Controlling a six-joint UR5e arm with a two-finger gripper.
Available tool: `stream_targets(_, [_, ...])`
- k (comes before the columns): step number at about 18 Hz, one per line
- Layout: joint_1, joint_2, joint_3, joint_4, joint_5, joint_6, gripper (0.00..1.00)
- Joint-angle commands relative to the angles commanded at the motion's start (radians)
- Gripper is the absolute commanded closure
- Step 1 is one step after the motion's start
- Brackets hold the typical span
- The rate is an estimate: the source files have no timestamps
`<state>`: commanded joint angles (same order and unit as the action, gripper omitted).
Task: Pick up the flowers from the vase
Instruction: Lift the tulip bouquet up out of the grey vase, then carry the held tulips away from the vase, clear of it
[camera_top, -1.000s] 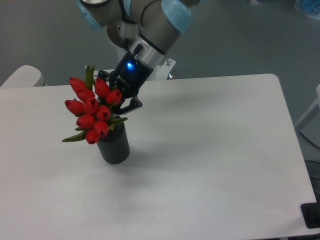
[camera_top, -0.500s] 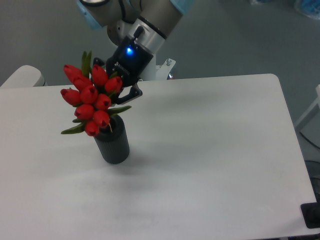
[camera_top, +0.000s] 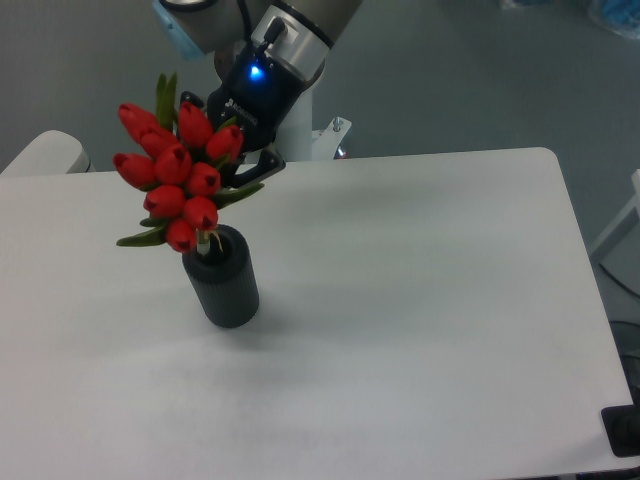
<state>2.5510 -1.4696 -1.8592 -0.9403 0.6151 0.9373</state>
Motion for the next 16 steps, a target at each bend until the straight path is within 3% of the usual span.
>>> stream_targets(16, [0.024,0.006,0.057,-0.006,0.003,0.002,0.67])
